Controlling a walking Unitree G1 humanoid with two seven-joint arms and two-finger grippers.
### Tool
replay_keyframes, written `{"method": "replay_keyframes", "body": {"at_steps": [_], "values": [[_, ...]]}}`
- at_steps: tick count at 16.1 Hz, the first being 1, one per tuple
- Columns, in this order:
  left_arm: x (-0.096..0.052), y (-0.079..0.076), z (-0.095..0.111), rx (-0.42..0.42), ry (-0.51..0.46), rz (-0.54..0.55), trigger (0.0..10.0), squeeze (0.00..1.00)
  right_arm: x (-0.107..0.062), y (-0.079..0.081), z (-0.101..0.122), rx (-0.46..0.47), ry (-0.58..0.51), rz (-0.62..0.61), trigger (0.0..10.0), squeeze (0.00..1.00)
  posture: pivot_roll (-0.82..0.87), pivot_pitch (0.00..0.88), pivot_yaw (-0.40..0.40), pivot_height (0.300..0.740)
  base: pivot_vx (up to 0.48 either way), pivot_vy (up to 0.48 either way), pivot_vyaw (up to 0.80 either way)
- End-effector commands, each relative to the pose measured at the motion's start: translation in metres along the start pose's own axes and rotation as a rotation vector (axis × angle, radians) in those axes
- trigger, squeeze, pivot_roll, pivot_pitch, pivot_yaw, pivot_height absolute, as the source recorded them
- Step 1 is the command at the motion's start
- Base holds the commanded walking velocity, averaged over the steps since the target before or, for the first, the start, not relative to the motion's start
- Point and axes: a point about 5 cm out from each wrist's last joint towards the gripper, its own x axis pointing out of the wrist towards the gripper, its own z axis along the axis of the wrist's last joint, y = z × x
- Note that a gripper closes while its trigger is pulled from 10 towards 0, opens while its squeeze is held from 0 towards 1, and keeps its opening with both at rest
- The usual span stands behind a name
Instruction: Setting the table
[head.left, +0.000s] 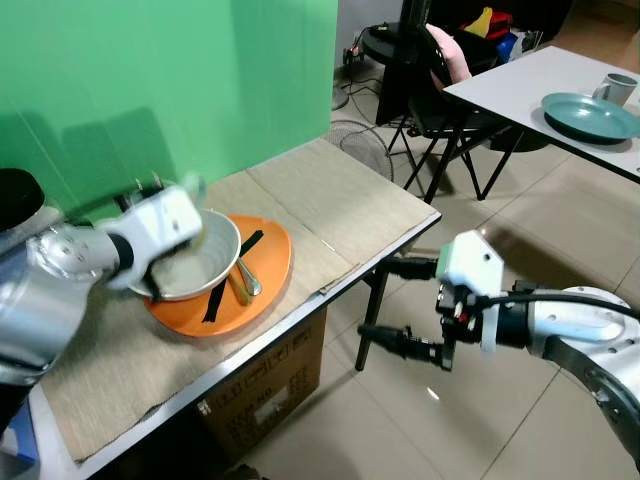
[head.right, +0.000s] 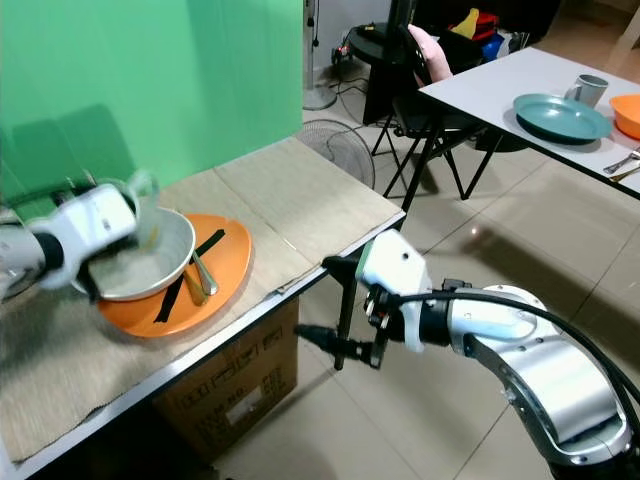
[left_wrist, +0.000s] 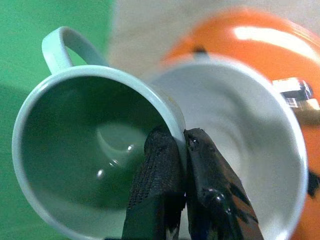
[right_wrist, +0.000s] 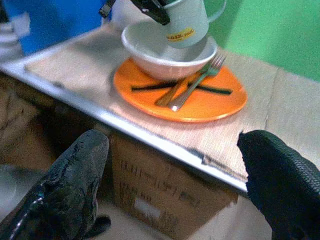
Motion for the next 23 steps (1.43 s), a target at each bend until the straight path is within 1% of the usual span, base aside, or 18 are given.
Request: {"method": "replay_keyframes", "body": {"at_steps": [1,2,3,4,5,6,7,8,9,10,11,12,14,15,18,20,22,23], "values": [[-0.013,0.007,0.016,-0.032,-0.079,0.091,0.0,0.00,-0.007,-0.006,0.007,0.030,-0.071,-0.094,10.0,0.00,-0.01,0.000,0.016,0.740,0.000,0.000,0.00],[-0.023,0.006,0.030,-0.074,-0.172,0.153,0.0,0.00,-0.010,-0.012,0.010,0.062,-0.136,-0.206,10.0,0.00,-0.02,0.000,0.022,0.740,0.000,0.000,0.00],[-0.026,0.002,0.039,-0.099,-0.250,0.170,0.0,0.00,-0.009,-0.016,0.009,0.093,-0.148,-0.273,10.0,0.00,-0.02,0.000,0.022,0.740,0.000,0.000,0.00],[-0.030,-0.007,0.056,-0.141,-0.396,0.198,0.0,0.00,-0.008,-0.020,0.007,0.118,-0.179,-0.358,10.0,0.00,-0.02,0.000,0.019,0.740,0.000,0.000,0.00],[-0.031,-0.020,0.070,-0.227,-0.542,0.220,0.0,0.00,-0.005,-0.023,0.003,0.138,-0.184,-0.427,10.0,0.00,-0.02,0.000,0.018,0.740,0.000,0.000,0.00],[-0.030,-0.028,0.076,-0.290,-0.599,0.233,0.0,0.00,-0.004,-0.026,0.000,0.141,-0.180,-0.468,10.0,0.00,-0.02,0.000,0.018,0.740,0.000,0.000,-0.66],[-0.026,-0.035,0.082,-0.384,-0.660,0.263,0.0,0.00,-0.004,-0.031,-0.001,0.151,-0.192,-0.529,10.0,0.00,-0.03,0.000,0.017,0.740,0.000,0.000,-0.75],[-0.024,-0.040,0.086,-0.473,-0.699,0.302,0.9,0.00,-0.004,-0.034,-0.002,0.172,-0.208,-0.582,10.0,0.00,-0.03,0.000,0.017,0.740,0.000,0.000,-0.75],[-0.021,-0.044,0.087,-0.524,-0.714,0.374,10.0,0.00,-0.005,-0.036,-0.002,0.197,-0.228,-0.650,10.0,0.00,-0.04,0.000,0.015,0.740,0.000,0.000,-0.76],[-0.014,-0.049,0.084,-0.567,-0.661,0.385,10.0,0.00,-0.006,-0.037,-0.003,0.214,-0.235,-0.709,10.0,0.00,-0.04,0.000,0.015,0.740,0.000,0.000,-0.76],[-0.012,-0.050,0.083,-0.575,-0.641,0.387,10.0,0.00,-0.006,-0.038,-0.003,0.217,-0.235,-0.726,10.0,0.00,-0.05,0.000,0.015,0.740,0.000,0.000,-0.76],[-0.014,-0.056,0.083,-0.542,-0.644,0.426,10.0,0.00,-0.006,-0.038,-0.008,0.235,-0.222,-0.779,10.0,0.00,-0.05,0.000,0.018,0.740,0.000,0.000,-0.76],[-0.014,-0.067,0.074,-0.556,-0.609,0.476,10.0,0.00,-0.008,-0.037,-0.015,0.281,-0.213,-0.854,10.0,0.00,-0.05,0.000,0.020,0.740,0.000,0.000,-0.76],[-0.013,-0.071,0.069,-0.546,-0.577,0.491,10.0,0.00,-0.009,-0.036,-0.018,0.290,-0.207,-0.870,10.0,0.00,-0.05,0.000,0.020,0.740,0.000,0.000,-0.77],[-0.011,-0.090,0.061,-0.544,-0.561,0.474,10.0,0.00,-0.013,-0.036,-0.024,0.282,-0.179,-0.928,10.0,0.00,-0.06,0.000,0.021,0.740,0.000,0.000,-0.51],[-0.010,-0.091,0.063,-0.539,-0.570,0.470,10.0,0.00,-0.013,-0.035,-0.025,0.268,-0.168,-0.930,10.0,0.00,-0.06,0.000,0.020,0.740,0.279,0.000,0.00],[-0.008,-0.092,0.064,-0.517,-0.569,0.466,10.0,0.00,-0.012,-0.033,-0.027,0.297,-0.165,-0.941,10.0,0.00,-0.06,0.000,0.022,0.740,0.304,0.000,0.00],[-0.007,-0.093,0.064,-0.512,-0.570,0.464,10.0,0.00,-0.012,-0.033,-0.028,0.299,-0.165,-0.942,10.0,0.00,-0.06,0.000,0.024,0.740,0.315,0.000,-0.80]]}}
